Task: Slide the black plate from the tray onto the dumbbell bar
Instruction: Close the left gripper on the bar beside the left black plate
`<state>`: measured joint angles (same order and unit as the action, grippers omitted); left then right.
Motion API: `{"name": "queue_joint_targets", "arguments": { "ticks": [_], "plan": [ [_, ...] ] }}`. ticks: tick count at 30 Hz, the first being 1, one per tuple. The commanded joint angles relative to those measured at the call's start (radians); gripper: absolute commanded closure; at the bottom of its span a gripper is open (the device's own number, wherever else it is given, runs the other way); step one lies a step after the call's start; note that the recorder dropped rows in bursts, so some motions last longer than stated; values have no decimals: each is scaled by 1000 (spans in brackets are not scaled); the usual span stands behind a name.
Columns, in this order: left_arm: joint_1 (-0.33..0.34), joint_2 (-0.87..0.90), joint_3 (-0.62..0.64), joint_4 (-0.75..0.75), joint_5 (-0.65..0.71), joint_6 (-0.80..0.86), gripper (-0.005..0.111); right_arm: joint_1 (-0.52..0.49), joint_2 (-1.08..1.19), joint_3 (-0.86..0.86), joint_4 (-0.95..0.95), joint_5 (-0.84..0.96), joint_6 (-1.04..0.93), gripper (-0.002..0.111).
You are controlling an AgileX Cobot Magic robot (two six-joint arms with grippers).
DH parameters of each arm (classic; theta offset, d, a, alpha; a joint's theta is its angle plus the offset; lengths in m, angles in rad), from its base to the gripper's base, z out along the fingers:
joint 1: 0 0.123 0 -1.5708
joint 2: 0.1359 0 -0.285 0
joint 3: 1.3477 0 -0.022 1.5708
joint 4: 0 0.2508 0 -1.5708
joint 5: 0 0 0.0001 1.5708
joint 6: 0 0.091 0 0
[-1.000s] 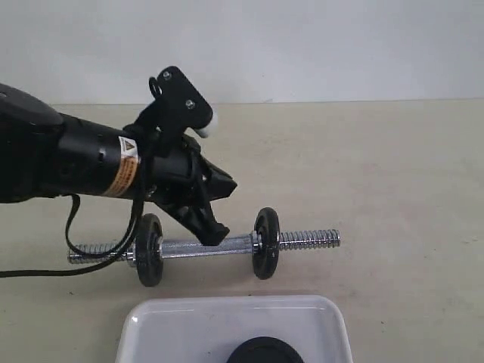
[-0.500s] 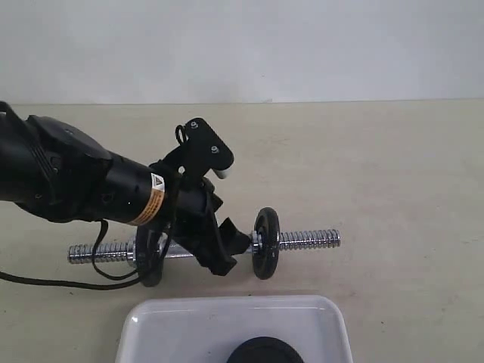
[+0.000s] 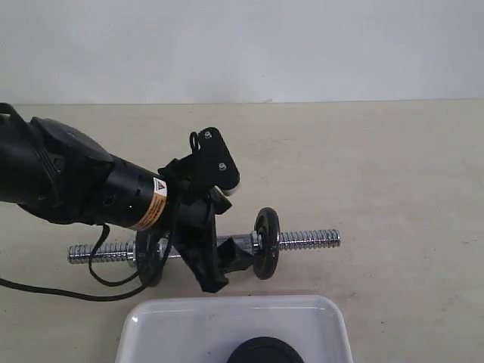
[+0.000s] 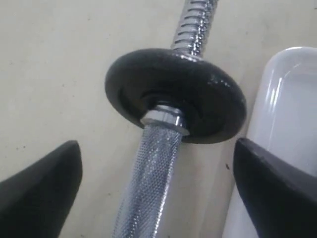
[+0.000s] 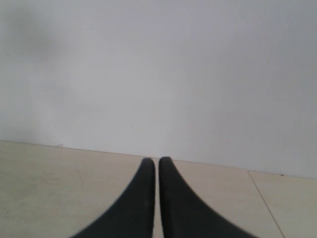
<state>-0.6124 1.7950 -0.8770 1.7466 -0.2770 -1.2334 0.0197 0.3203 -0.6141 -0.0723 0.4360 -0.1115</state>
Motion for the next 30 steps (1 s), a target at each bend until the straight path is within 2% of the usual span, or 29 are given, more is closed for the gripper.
{"name": "queue_joint_targets", "arguments": {
  "ticks": [1,5,11,15,24,30],
  "plan": [
    [-5,60,-2,-2,16,11,29,-1,-5,-5,-4,-5,-3,107],
    [-5,96,-2,-2,68,31,29,0,-5,-5,-8,3,-12,107],
    [-5,96,-4,-2,73,48,32,0,-5,-5,-9,-10,-12,107],
    [-5,96,-13,-2,57,101,32,0,-5,-5,-9,-22,-12,107],
    [-5,96,-90,-2,12,117,32,0,-5,-5,-11,-28,-12,107],
    [-5,108,-90,-2,3,122,32,0,-5,-5,-11,-28,-12,107]
  ]
}}
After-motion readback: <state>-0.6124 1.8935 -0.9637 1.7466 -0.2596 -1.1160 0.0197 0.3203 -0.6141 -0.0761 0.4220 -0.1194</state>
